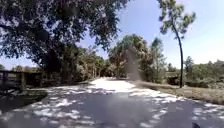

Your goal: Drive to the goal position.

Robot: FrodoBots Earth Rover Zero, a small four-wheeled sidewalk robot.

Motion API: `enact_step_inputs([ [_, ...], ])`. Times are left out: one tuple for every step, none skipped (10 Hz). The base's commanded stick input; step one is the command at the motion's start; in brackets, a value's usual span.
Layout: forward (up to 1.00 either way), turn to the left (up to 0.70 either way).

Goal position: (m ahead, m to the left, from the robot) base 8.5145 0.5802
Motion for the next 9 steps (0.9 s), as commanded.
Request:
enact_step_inputs([
  [0.70, 0.00],
  [0.70, 0.00],
  [0.70, 0.00],
  [0.70, 0.00],
  [0.70, 0.00],
  [0.70, 0.00],
  [0.70, 0.00],
  [0.70, 0.00],
  [0.70, 0.00],
])
